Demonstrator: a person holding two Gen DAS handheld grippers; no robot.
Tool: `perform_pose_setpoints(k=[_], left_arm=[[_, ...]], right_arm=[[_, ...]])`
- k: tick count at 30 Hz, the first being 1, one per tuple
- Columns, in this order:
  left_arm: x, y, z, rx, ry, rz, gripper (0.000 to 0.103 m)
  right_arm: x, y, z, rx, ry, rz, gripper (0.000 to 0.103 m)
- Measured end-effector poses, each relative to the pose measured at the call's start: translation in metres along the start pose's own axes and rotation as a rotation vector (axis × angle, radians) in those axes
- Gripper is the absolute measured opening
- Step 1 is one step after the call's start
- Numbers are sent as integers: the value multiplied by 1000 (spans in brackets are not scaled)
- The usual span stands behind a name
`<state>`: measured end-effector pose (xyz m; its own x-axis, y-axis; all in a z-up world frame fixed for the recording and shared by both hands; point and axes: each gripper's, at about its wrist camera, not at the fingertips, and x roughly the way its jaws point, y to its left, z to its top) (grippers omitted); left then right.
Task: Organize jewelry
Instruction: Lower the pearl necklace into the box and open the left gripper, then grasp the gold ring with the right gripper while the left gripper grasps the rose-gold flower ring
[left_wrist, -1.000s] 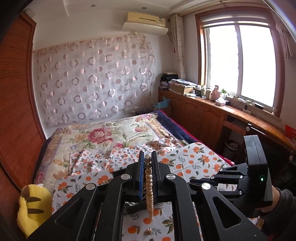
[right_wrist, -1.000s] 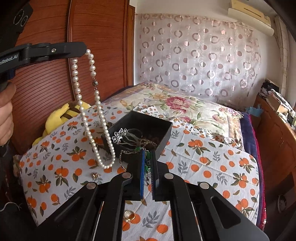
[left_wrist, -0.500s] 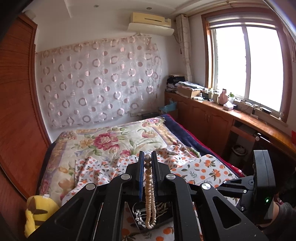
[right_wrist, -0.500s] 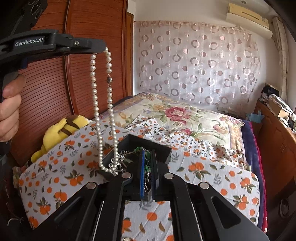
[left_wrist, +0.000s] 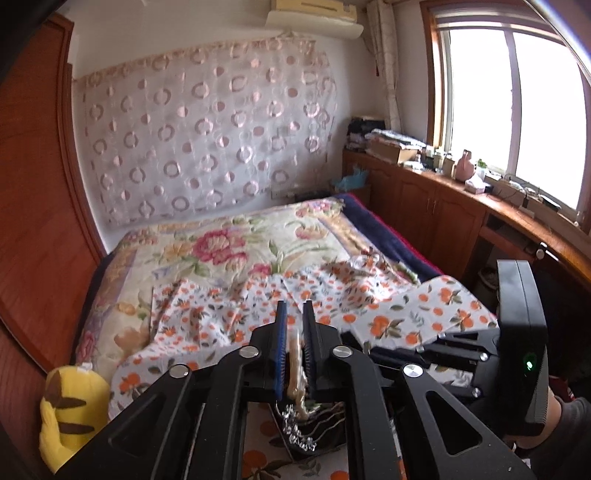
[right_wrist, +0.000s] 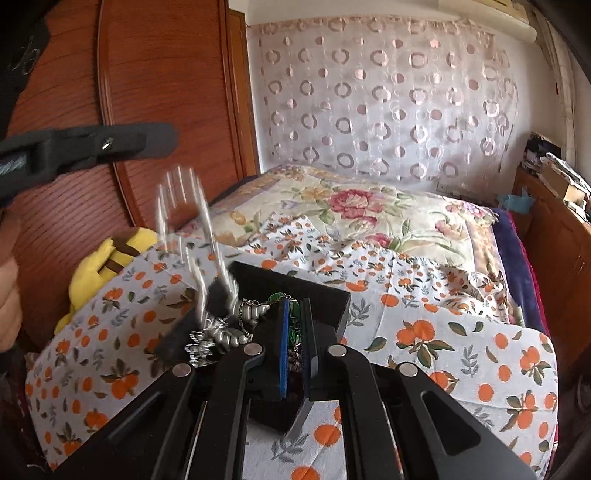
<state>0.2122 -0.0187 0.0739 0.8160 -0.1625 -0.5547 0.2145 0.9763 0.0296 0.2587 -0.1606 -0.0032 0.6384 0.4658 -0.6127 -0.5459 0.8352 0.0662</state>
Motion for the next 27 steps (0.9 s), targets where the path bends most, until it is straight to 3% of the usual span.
perform_pose_setpoints(k=[3, 5, 7, 9, 18, 27], left_arm=[[2, 0, -13, 10, 13, 8, 16], [1, -1, -22, 17, 16, 12, 27], [-1, -1, -32, 18, 19, 12, 31], [-3, -3, -46, 17, 35, 8, 36], [-17, -2, -102, -8, 81, -20, 55], [-20, -12, -143, 11, 144, -46, 84]], right_arm=[[7, -1, -3, 5, 8, -13, 11], [7, -2, -5, 6, 10, -10, 12], [2, -2, -8, 6, 12, -11, 22], [-5, -3, -10, -3, 5, -11, 26], [-53, 4, -50, -52, 26, 14, 26], [-75, 11, -112, -47, 129, 35, 26]])
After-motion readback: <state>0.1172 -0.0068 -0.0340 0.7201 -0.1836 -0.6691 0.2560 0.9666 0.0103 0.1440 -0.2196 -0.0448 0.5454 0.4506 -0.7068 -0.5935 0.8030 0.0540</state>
